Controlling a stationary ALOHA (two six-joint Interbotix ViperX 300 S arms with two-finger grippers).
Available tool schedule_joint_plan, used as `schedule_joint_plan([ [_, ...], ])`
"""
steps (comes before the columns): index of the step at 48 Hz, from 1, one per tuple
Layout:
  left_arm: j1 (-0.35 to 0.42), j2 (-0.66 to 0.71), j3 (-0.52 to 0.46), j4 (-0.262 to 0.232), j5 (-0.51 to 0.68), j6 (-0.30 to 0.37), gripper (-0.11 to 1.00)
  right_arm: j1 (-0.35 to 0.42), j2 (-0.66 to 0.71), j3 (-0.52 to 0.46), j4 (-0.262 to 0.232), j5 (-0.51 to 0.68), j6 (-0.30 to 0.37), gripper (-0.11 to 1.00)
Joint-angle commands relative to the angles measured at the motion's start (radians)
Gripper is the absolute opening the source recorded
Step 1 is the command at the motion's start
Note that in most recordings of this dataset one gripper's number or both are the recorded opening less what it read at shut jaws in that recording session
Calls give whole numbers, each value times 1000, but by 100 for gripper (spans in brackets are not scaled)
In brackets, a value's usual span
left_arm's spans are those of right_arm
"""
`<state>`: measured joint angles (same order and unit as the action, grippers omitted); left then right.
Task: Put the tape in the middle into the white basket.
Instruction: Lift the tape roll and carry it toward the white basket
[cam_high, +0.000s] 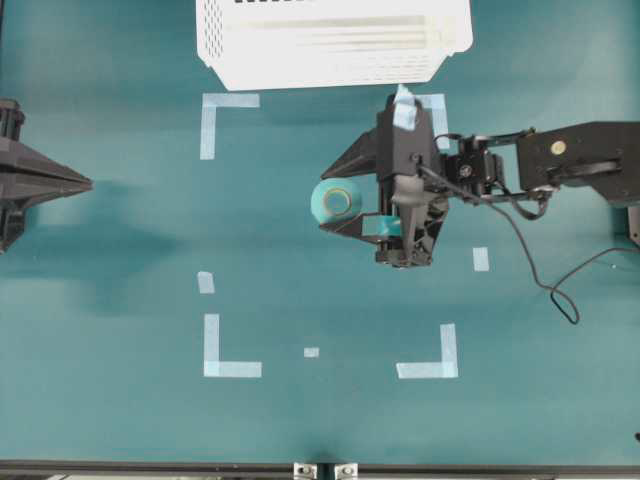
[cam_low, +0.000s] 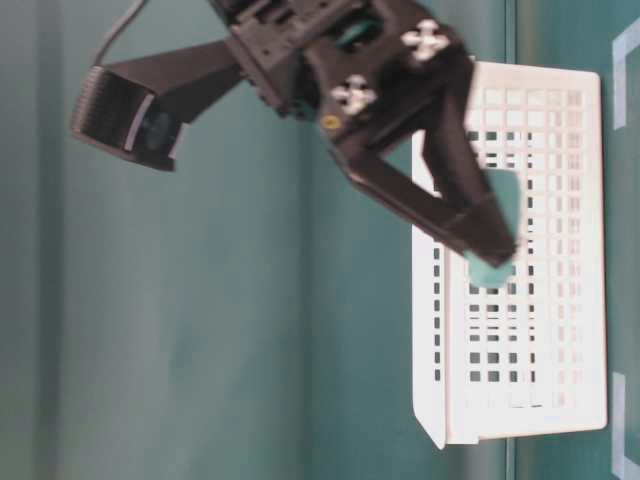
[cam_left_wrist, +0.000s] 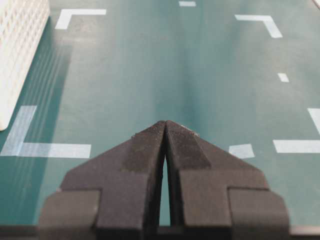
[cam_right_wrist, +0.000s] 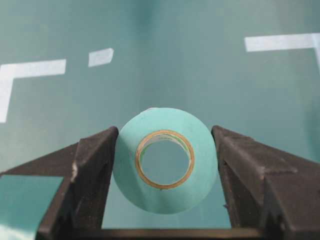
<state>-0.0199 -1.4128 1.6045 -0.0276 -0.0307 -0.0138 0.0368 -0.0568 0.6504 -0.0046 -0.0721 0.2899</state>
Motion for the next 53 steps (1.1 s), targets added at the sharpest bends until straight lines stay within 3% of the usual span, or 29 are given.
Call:
schedule_joint_plan([
  [1, 3, 11, -12, 2, -9, 0, -11, -8, -38, -21, -2, 6, -2, 66],
  [29, 3, 9, -12, 2, -9, 0, -11, -38, -43, -35, -23, 21, -3, 66],
  [53, 3, 9, -12, 2, -9, 0, -11, -189, -86, -44, -75, 83, -5, 66],
])
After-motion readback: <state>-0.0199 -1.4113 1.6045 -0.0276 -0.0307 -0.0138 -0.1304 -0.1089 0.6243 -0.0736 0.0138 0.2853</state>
